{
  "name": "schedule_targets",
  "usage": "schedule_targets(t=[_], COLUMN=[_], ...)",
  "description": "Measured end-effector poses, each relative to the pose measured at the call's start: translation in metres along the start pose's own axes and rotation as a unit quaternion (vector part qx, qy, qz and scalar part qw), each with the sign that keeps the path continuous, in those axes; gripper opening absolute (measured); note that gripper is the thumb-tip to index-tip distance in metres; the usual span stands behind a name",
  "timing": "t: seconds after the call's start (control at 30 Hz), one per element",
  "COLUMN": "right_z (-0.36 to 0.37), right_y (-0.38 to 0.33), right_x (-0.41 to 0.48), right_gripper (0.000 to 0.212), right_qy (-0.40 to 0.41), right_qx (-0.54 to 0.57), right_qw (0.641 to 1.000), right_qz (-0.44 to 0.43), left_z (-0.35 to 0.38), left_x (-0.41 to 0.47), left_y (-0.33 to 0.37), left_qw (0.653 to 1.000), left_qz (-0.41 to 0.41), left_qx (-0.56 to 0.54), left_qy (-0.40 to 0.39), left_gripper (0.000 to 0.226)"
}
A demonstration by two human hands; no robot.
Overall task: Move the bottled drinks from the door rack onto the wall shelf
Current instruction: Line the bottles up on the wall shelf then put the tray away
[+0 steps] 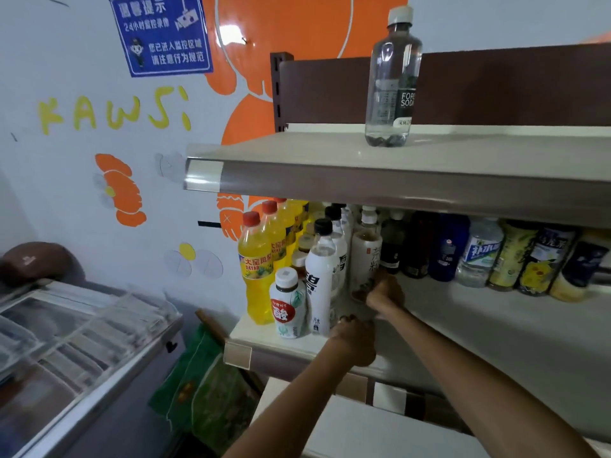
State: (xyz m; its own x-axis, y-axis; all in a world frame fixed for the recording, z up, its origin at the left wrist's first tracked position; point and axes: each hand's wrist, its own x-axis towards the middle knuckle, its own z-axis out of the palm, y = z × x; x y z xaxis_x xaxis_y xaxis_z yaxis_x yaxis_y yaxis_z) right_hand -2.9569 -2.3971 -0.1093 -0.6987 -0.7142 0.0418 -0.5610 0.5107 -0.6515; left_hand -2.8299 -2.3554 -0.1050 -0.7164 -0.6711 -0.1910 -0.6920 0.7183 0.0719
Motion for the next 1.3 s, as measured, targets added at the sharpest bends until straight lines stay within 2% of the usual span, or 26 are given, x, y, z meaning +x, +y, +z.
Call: schedule_targets(t=[0.23, 0.4, 0.57, 0.7, 0.93, 1.13, 1.3], right_z=[-0.021, -0.045, -0.07, -0.086, -0.122, -0.164, -0.201], right_y=[0.014, 0.043, 0.057, 0.064, 0.088, 0.156, 0.221], right_x=[-0.018, -0.049, -0.097, -0.134, -0.187, -0.253, -0.32], right_gripper=[0.055, 0.067, 0.044, 0.03, 0.033, 0.038, 0.042], right_qy=[-0.096, -0.058, 0.008, 0.042, 0.062, 0.064, 0.073], right_qx=[-0.041, -0.046, -0.155, -0.212, -0.3, -0.302, -0.29], right_qw=[0.994, 0.997, 0.987, 0.973, 0.944, 0.95, 0.954], right_qz=[-0.001, 0.005, -0.043, -0.083, -0.12, -0.052, 0.025], left_z=[0.0, 0.009, 0.006, 0.008, 0.007, 0.03, 0.062], left_x=[-0.003, -0.004, -0.019, -0.04, -0.081, -0.123, -0.163], left_y=[0.006, 0.014, 0.02, 0.032, 0.094, 0.173, 0.255], left_qw=[1.0, 0.998, 0.998, 0.998, 0.993, 0.984, 0.972], left_qz=[-0.01, -0.031, -0.042, 0.006, 0.064, 0.124, 0.209], left_qx=[0.016, 0.052, 0.032, 0.003, -0.003, -0.014, -0.024], left_qy=[-0.007, 0.005, 0.03, 0.069, 0.096, 0.126, 0.105], left_gripper=[0.052, 0.053, 0.049, 0.052, 0.051, 0.046, 0.05])
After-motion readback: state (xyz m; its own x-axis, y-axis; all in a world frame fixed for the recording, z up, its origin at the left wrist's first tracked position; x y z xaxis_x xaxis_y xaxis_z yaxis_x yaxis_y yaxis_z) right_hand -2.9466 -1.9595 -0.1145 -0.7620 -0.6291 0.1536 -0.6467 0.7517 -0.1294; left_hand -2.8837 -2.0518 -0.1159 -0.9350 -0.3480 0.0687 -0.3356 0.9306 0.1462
